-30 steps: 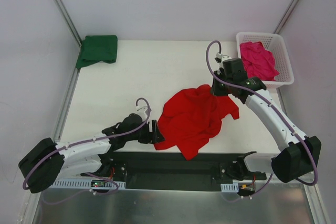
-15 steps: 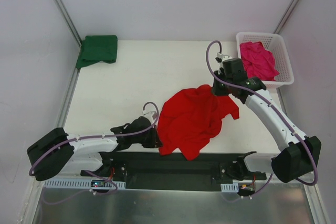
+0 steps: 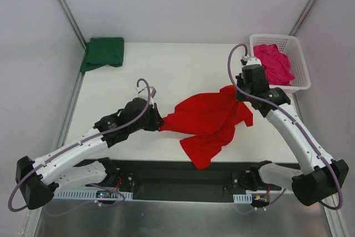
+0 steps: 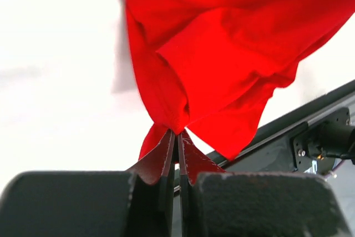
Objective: Fold and stack the t-shirts
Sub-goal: Flatten out the tshirt
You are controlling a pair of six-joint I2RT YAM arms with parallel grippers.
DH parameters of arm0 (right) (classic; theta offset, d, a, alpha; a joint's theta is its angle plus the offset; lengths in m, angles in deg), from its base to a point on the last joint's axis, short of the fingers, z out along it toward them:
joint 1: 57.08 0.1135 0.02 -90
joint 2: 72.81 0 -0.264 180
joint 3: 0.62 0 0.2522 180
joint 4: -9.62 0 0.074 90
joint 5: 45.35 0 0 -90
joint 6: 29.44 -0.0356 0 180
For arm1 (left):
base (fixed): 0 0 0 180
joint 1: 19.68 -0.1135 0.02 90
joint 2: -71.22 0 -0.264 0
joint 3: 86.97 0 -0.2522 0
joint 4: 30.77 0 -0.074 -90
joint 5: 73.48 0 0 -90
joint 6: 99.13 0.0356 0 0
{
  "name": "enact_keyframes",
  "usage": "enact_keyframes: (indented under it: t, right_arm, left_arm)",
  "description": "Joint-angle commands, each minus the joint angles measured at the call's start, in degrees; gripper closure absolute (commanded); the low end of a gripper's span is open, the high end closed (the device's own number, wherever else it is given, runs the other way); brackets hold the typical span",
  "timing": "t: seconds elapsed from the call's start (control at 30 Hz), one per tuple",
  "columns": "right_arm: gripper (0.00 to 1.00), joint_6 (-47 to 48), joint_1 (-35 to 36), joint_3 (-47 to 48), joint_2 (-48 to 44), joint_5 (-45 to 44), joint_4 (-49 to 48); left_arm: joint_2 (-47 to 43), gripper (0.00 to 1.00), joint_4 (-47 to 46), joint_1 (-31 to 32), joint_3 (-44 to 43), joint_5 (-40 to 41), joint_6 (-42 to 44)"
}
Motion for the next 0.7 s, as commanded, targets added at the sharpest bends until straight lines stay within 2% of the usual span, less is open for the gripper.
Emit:
enact_keyframes:
  t: [0.0, 0.23, 0.67]
  right_arm:
    - [0.99, -0.9, 0.2, -1.3, -4.4, -7.6, -0.2]
    - [0.99, -0.3, 0.1, -2.2, -7.5, -9.6, -0.3]
    - [0.99, 3.9, 0.0, -0.9, -12.2, -12.6, -1.6]
  left_arm:
    - [-3.4, 1.00, 11.7, -4.1, -6.6, 4.1, 6.5]
    - [-6.6, 1.00, 18.5, -9.6, -16.9, 7.6, 12.2]
    - [-3.3, 1.00, 23.9, -14.0, -34.0, 15.3, 20.7]
